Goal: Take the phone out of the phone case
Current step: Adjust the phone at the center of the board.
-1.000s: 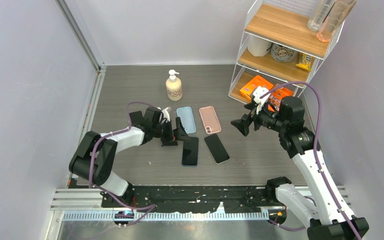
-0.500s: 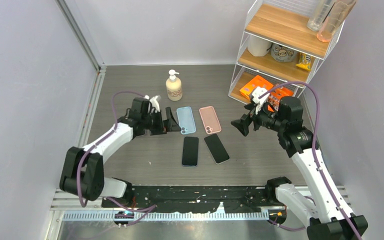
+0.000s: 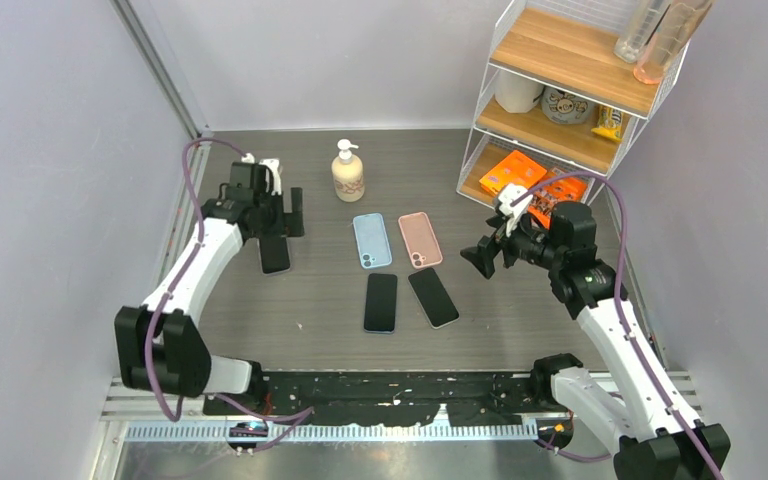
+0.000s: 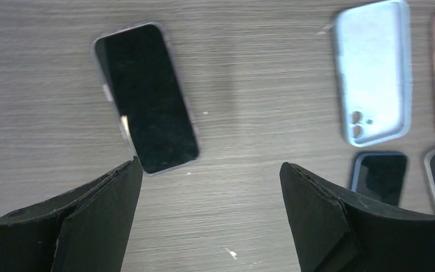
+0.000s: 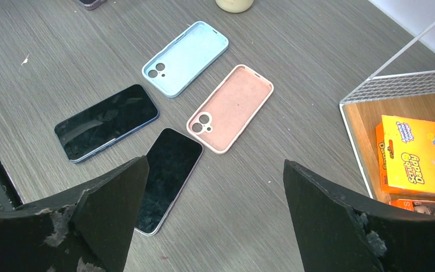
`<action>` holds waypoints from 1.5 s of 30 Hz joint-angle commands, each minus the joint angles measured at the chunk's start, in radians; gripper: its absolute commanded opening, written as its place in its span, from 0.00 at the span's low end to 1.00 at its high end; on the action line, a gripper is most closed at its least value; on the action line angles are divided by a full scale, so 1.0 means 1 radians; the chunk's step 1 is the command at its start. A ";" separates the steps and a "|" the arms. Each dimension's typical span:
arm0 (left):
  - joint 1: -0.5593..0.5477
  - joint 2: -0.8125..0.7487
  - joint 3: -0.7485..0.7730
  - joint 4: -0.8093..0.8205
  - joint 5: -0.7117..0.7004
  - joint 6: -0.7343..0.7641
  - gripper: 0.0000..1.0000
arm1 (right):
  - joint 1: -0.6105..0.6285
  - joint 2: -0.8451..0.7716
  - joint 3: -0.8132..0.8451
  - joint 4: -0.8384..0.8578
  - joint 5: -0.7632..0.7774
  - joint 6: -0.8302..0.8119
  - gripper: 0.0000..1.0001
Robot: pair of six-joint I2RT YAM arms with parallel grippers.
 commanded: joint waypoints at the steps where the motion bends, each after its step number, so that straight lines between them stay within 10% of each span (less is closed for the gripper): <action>1: 0.065 0.112 0.071 -0.120 -0.074 0.039 0.99 | -0.004 -0.029 0.002 0.057 -0.017 -0.011 0.95; 20: 0.158 0.492 0.274 -0.220 -0.010 -0.028 1.00 | -0.004 -0.053 -0.010 0.028 -0.087 -0.017 0.96; 45: 0.161 0.586 0.325 -0.274 -0.044 -0.043 0.99 | -0.004 -0.053 0.005 0.009 -0.127 -0.008 0.95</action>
